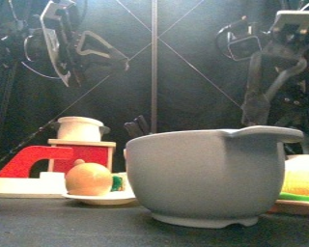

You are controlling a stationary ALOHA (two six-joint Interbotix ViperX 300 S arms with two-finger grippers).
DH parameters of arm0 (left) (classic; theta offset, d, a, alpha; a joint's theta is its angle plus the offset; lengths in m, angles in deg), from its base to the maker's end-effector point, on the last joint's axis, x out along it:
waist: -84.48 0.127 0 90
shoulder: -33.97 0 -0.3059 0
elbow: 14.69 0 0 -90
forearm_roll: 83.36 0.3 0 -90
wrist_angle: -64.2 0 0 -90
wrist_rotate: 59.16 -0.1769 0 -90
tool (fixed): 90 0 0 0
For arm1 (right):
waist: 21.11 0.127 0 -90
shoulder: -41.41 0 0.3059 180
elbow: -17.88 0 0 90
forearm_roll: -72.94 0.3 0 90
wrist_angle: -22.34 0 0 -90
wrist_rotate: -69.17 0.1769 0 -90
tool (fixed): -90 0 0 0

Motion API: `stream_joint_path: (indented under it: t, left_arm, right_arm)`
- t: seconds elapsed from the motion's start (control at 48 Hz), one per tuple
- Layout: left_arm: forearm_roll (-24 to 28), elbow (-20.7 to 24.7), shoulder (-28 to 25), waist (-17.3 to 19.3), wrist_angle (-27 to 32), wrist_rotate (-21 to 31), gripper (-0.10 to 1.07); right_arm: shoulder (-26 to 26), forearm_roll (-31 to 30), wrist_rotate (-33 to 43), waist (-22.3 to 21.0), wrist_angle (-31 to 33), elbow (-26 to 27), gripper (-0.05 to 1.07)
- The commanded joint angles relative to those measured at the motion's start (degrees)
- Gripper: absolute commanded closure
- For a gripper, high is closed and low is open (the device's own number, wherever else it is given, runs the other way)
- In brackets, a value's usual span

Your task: Grab bowl

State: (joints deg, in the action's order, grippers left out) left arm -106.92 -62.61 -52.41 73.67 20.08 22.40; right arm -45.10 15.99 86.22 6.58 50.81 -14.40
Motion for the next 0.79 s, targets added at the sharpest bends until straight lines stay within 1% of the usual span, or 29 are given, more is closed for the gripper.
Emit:
stream_joint_path:
  t: [0.0, 0.083, 0.208, 0.333, 0.604, 0.771]
  left_arm:
    - [0.4, 0.4, 0.8, -0.1, 0.8, -0.1, 0.36]
    - [0.7, 0.0, 1.8, -0.4, 1.7, -0.2, 0.36]
    - [1.8, -0.9, 3.1, -1.0, 2.5, -0.2, 0.36]
    - [2.5, -1.8, 4.1, -1.0, 2.9, -0.1, 0.36]
    - [2.5, -1.8, 4.2, -1.2, 2.8, -0.1, 0.36]
    - [2.5, -1.8, 4.2, -1.2, 2.9, -0.1, 0.36]
  right_arm:
    - [0.4, -0.4, 0.1, -0.3, -2.4, 2.3, -0.01]
    - [2.2, -0.5, 0.0, -0.4, -4.1, 3.2, -0.01]
    - [4.7, -0.4, 0.0, -0.6, -4.4, 4.1, -0.01]
    - [7.5, -0.4, 0.0, -2.6, -4.9, 5.2, -0.01]
    - [10.9, -0.5, 0.0, -4.8, -6.3, 7.4, -0.01]
    - [12.4, -0.4, 0.0, -5.4, -6.4, 8.1, -0.01]
